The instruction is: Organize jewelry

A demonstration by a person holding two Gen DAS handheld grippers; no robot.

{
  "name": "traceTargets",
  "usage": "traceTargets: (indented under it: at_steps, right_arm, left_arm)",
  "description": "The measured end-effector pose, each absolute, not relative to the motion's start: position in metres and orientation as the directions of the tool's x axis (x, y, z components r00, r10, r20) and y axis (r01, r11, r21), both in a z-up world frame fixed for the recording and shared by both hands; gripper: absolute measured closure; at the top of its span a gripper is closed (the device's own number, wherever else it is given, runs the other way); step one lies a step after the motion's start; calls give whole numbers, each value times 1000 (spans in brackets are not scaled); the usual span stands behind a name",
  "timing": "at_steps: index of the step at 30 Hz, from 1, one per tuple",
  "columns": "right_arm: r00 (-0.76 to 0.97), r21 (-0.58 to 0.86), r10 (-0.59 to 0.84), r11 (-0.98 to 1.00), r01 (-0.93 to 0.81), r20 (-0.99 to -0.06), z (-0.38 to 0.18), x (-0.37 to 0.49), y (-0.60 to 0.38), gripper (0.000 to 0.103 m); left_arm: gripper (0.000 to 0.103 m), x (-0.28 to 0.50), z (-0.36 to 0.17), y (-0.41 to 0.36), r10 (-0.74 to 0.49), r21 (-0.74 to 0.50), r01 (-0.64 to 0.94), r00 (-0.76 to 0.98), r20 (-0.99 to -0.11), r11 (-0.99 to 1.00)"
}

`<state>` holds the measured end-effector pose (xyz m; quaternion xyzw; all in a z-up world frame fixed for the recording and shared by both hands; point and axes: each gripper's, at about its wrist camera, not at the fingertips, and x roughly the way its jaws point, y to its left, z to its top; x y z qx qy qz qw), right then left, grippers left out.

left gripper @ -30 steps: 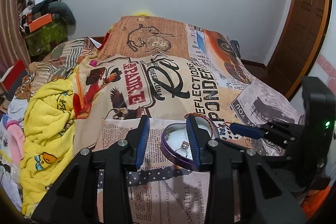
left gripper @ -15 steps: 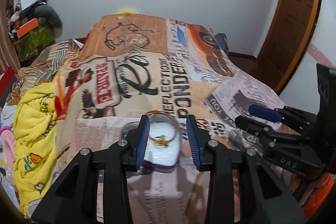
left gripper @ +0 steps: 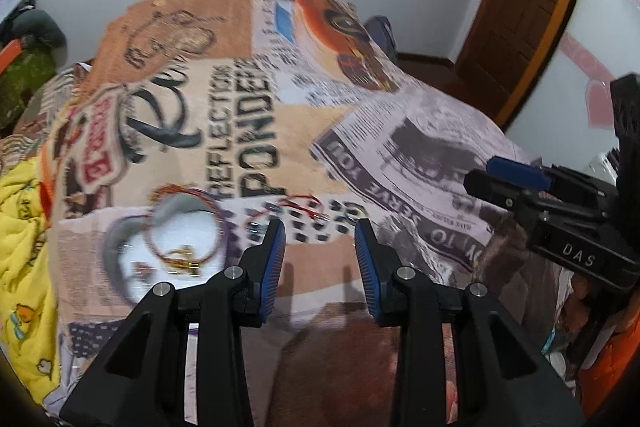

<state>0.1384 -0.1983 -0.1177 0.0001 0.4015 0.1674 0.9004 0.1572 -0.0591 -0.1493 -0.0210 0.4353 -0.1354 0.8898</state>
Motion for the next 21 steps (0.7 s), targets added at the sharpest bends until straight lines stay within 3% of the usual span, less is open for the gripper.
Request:
traceTargets:
  at_steps: [6, 12, 21]
  right_arm:
    - [598, 141, 291, 948, -286, -747, -131, 142, -206, 65]
    - [581, 159, 300, 946, -281, -757, -139, 146, -210, 65]
    - [569, 181, 317, 942, -282, -759, -143, 152, -210, 65]
  left_arm:
    - [68, 170, -178, -83, -301, -177, 280, 500, -812, 944]
    - [68, 179, -201, -106, -278, -119, 336, 476, -835, 934]
    - [90, 185, -210, -108, -259, -64, 384, 481, -837, 921]
